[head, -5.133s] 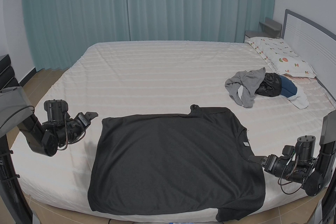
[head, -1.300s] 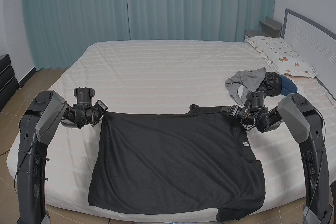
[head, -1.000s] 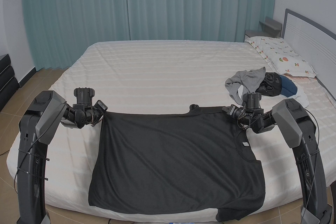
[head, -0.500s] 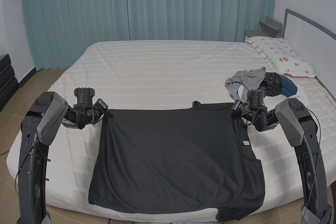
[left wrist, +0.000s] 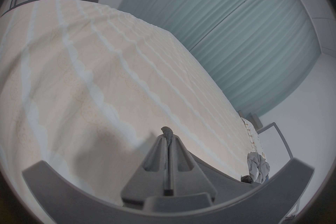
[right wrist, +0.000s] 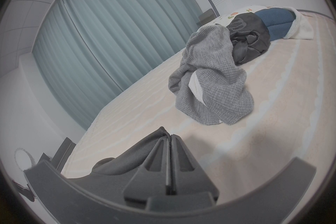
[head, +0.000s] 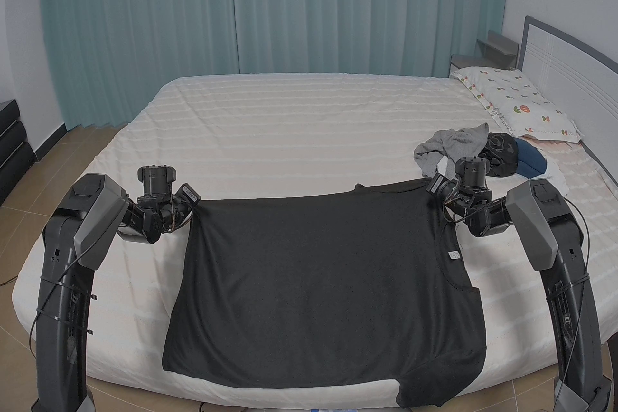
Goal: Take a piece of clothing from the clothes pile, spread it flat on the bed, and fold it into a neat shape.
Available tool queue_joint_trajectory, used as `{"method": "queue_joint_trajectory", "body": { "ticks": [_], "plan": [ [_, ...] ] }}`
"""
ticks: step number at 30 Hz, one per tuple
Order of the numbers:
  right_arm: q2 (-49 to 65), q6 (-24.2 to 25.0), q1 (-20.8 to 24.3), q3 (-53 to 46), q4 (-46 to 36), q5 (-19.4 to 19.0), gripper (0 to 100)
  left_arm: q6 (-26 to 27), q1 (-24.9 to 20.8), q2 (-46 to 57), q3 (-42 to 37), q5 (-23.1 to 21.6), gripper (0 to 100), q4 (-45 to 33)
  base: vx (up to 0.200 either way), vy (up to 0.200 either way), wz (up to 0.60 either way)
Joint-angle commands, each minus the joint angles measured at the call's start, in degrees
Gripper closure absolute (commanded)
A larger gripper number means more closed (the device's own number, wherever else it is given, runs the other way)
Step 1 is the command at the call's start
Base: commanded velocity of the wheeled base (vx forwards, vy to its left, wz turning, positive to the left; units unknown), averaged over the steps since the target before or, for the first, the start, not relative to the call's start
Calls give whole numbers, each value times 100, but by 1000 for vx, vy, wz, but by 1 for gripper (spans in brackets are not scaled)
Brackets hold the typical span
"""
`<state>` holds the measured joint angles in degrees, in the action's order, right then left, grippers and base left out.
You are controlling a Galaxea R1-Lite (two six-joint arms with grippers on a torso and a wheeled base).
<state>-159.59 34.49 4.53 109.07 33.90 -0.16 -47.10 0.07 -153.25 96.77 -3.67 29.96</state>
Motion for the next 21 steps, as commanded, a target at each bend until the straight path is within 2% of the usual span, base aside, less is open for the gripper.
{"method": "queue_joint_trajectory", "body": {
  "ticks": [1, 5, 6, 11, 18, 21],
  "plan": [
    [-116, -12, 21, 27, -6, -2, 100, 0, 1, -47, 35, -11, 100, -8, 0, 0, 0],
    [-143, -21, 47, 27, -59, -2, 100, 0, -7, -135, 158, -2, 100, -78, 0, 0, 0],
    [-143, -21, 56, 27, -50, -2, 0, 0, -7, -135, 158, -2, 0, -78, 0, 0, 0],
    [-143, -21, 56, -44, -50, -2, 0, 0, -34, -135, 140, -2, 0, -96, 0, 0, 0],
    [147, 41, 12, -624, 257, 7, 0, -27, -42, -30, 53, 15, 0, -131, 0, 0, 0],
    [806, 58, -93, -1503, 618, -11, 0, -150, 28, 313, -229, 24, 0, -114, 0, 0, 0]
  ]
}}
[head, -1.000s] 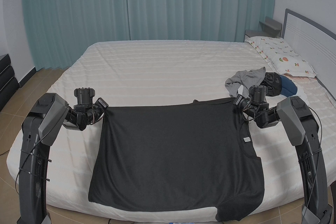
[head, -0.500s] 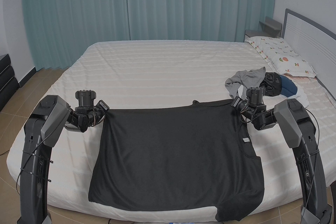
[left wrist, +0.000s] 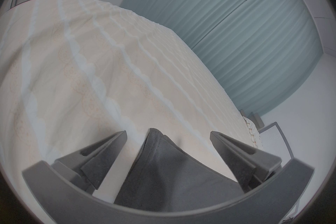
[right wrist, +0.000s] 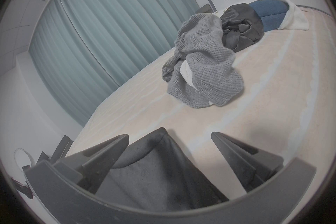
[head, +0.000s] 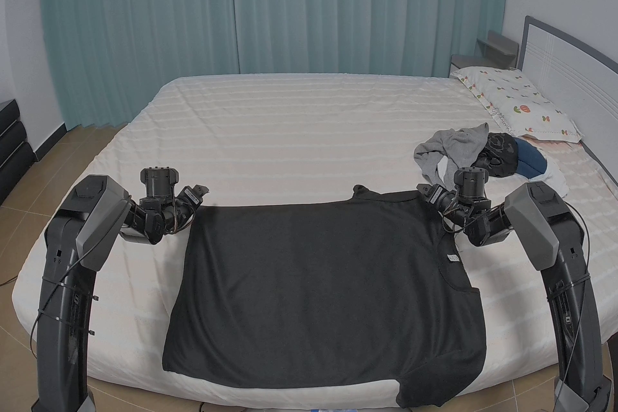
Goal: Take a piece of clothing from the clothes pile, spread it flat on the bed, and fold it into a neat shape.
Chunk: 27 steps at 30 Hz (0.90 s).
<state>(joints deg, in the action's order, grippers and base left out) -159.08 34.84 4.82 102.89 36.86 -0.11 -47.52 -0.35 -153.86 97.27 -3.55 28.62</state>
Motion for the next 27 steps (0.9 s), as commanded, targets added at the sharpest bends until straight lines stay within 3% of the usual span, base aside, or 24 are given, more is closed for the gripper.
{"method": "queue_joint_trajectory", "body": {
  "ticks": [1, 2, 5, 10, 13, 16, 27],
  "plan": [
    [755, 23, -121, -885, 321, -15, 0, -108, 71, 374, -279, 12, 0, 20, 0, 0, 0],
    [1326, 67, -139, -1711, 594, -33, 0, -311, 150, 787, -657, 3, 0, 64, 0, 0, 0],
    [2126, 93, -139, -2976, 901, -103, 0, -504, 194, 1332, -1272, -6, 0, 179, 0, 0, 0],
    [3128, 313, -86, -4558, 1130, -182, 0, -522, 176, 2044, -2098, -58, 0, 381, 0, 0, 0],
    [3805, 770, -7, -5516, 1350, -226, 0, -522, 132, 2413, -2678, -67, 0, 407, 0, 0, 0],
    [4438, 937, 151, -6677, 1411, -516, 0, -539, 62, 2967, -3601, -173, 0, 451, 0, 0, 0],
    [5361, 946, 389, -8891, 1903, -1017, 0, -530, -237, 4452, -6326, -885, 0, 706, 0, 0, 0]
  ]
}}
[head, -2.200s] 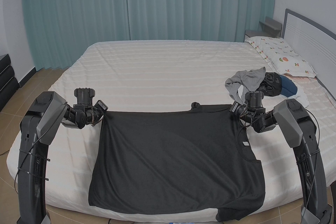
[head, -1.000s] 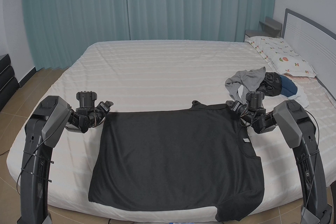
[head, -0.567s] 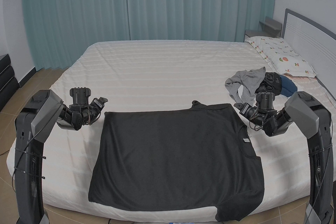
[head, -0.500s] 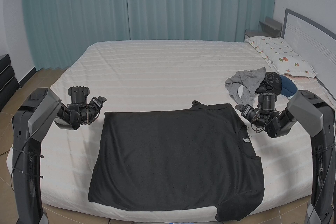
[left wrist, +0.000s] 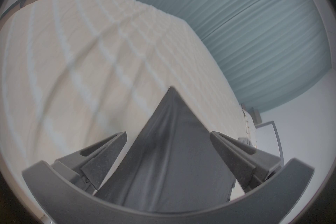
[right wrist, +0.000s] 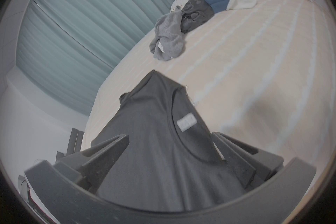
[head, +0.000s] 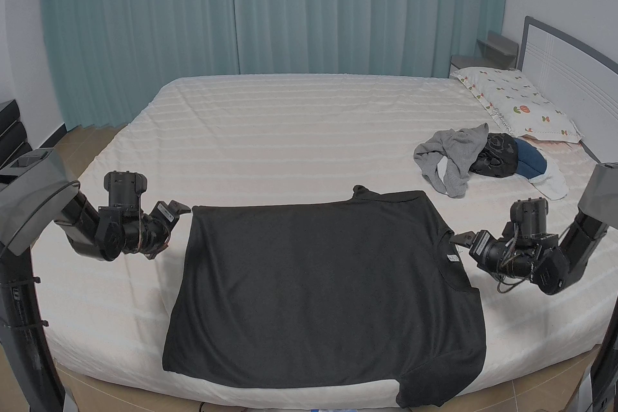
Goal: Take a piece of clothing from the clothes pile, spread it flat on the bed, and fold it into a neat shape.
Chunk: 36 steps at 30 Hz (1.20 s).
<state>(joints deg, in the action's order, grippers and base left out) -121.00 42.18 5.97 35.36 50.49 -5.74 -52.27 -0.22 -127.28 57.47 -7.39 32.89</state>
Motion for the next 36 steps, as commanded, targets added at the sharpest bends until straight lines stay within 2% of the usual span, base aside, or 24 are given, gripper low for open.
{"method": "queue_joint_trajectory", "body": {
  "ticks": [1, 8, 16, 18, 25, 27, 28, 30, 33, 36],
  "plan": [
    [1562, 212, 282, -2236, 611, -489, 0, -55, -251, 1839, -2468, -527, 0, 332, 0, 0, 0],
    [1334, 203, 361, -3027, 1560, -735, 0, -46, -251, 1909, -3426, -606, 0, 1035, -200, 0, 0],
    [1290, 229, 369, -3132, 1815, -744, 0, -37, -251, 1786, -3585, -615, 0, 1281, -200, 0, 0],
    [1299, 238, 369, -3141, 1815, -744, 0, -20, -251, 1707, -3620, -650, 0, 1299, 0, 0, 0],
    [1237, 229, 378, -3132, 1815, -753, 0, -20, -198, 1636, -3637, -1239, 0, 1510, 0, 0, 0],
    [1228, 229, 378, -3132, 1815, -753, 0, -20, -198, 1636, -3637, -1256, 0, 1519, 0, 0, 0],
    [1140, 229, 431, -3132, 1815, -762, 0, 244, -154, 1628, -3708, -1415, 0, 1554, 0, 0, 0],
    [1035, 212, 457, -3123, 1824, -753, 0, 762, -48, 1575, -3822, -1459, 0, 1536, 0, 0, 0],
    [894, 203, 528, -3132, 1938, -744, 0, 1896, 13, 1100, -4094, -1634, 0, 1624, 0, 0, 0],
    [868, 203, 536, -3141, 1999, -744, 0, 2107, 13, 977, -4112, -1599, 0, 1677, 0, 0, 0]
  ]
}}
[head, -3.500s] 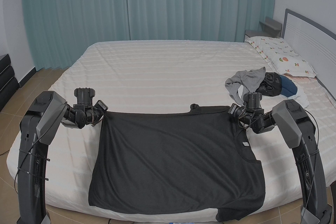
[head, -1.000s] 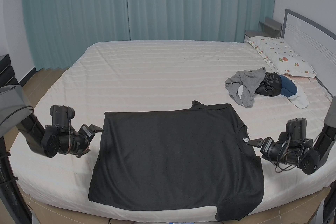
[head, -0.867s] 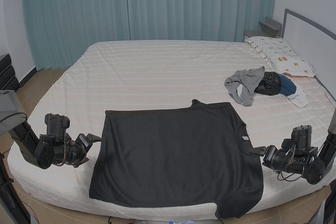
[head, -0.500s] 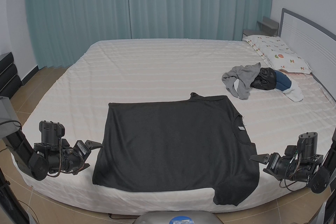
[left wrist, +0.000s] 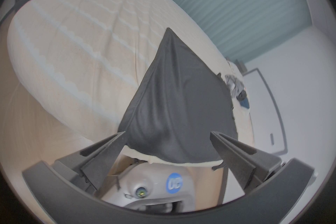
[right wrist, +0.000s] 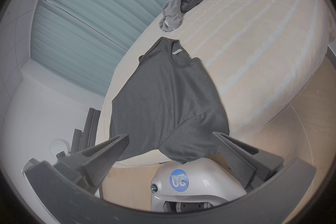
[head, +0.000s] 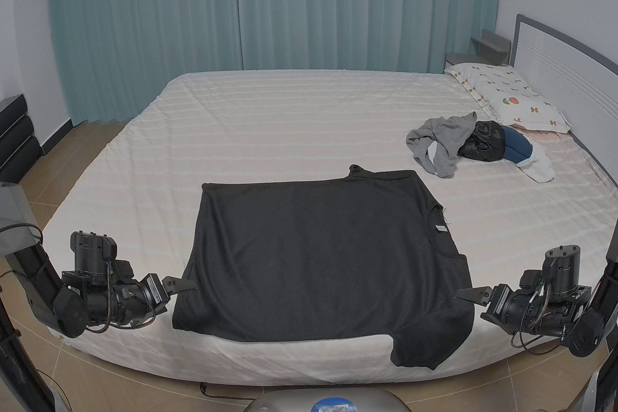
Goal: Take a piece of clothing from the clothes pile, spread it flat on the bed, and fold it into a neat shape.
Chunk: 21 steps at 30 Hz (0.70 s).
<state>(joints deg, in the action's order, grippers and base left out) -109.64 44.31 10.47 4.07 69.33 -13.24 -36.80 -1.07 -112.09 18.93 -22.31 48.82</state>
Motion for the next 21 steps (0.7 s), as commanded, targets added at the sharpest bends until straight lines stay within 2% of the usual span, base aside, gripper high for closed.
{"method": "queue_joint_trajectory", "body": {
  "ticks": [1, 7, 18, 21],
  "plan": [
    [-303, 7, 95, -56, 239, 6, 0, 701, 90, -779, -250, -81, 0, 250, 0, 0, 0],
    [-303, 69, 87, -73, 432, 6, 0, 718, 2, -1043, -179, 25, 0, 532, 0, 0, 0],
    [-295, 60, 87, -73, 441, 23, 0, 692, -95, -1254, 49, 376, 0, 532, 0, 0, 0],
    [-286, 69, 78, -73, 441, 41, 0, 674, -297, -1421, 199, 781, 0, 541, 0, 0, 0]
  ]
}}
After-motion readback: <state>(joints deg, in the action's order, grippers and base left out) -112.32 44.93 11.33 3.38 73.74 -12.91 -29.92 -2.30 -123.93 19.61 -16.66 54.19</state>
